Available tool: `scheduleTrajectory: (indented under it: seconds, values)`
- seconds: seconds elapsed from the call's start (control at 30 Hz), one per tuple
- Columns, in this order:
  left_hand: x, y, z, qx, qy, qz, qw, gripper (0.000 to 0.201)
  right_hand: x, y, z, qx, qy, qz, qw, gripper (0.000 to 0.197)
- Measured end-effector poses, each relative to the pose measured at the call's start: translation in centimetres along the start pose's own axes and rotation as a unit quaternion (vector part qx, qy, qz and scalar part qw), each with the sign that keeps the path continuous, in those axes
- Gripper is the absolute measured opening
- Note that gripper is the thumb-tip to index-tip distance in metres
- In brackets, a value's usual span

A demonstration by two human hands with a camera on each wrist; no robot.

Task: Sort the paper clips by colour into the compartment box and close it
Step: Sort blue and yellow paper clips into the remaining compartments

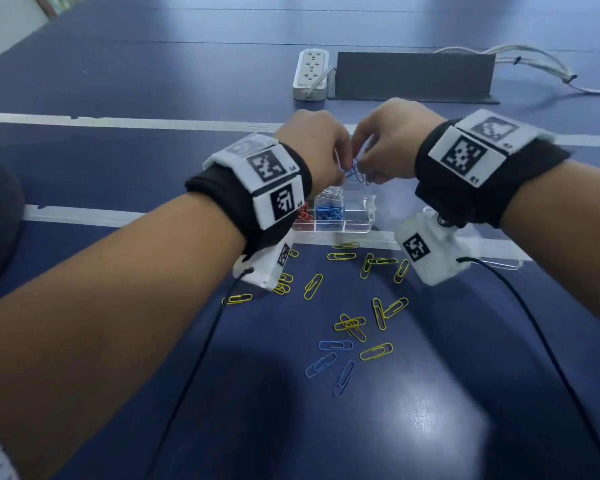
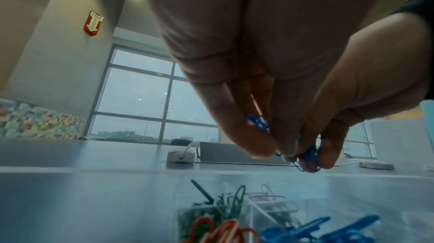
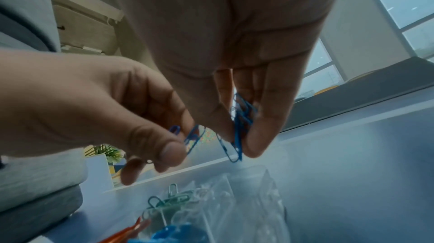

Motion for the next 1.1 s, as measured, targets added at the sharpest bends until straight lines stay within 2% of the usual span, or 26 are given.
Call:
scheduleTrajectory:
  seconds: [0.1,0.2,0.5,0.77,0.97,1.1]
  values:
    - [0.9,0.1,-0.4,-0.029,0.003,0.015,0.999,0.013,-0.1,-0.5,-0.1,0.038,0.009,-0.023,0.999,0.016]
    - [1.2,0.1,-0.6,-0.034,-0.003,0.013,0.999,0.012,-0.2,-0.9,-0.3,0.094,0.021,-0.037,0.995,0.024]
    - [1.2,-0.9,-1.2,-0.022,0.010,0.000,1.000,0.021,-0.8,-1.4,-0.4,0.238,0.000,-0.076,0.968,0.033]
    - [1.5,-1.8,-1.4,-0.026,0.014,-0.027,0.999,0.022,-1.5,-2.6,0.5,0.271,-0.052,-0.069,0.959,0.024]
    - [0.9,-0.9,-0.7,-0.066,-0.025,-0.019,0.997,0.015,-2.6,-3.3,0.9,0.234,-0.077,-0.036,0.969,0.023]
    - [-0.7,-0.8,-0.1,-0.038,-0.008,-0.043,0.998,0.011,-4.5,-2.0,0.1,0.068,-0.061,0.057,0.994,0.021]
Point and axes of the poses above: each hand's wrist, its own x-axis towards the middle knuckle, its own z-axis out of the back of the hand, y = z × x, the point moved 6 cm from there along x, towards the middle knuckle, and after that the axes turned 2 degrees about -z, right-handed, at the moved point
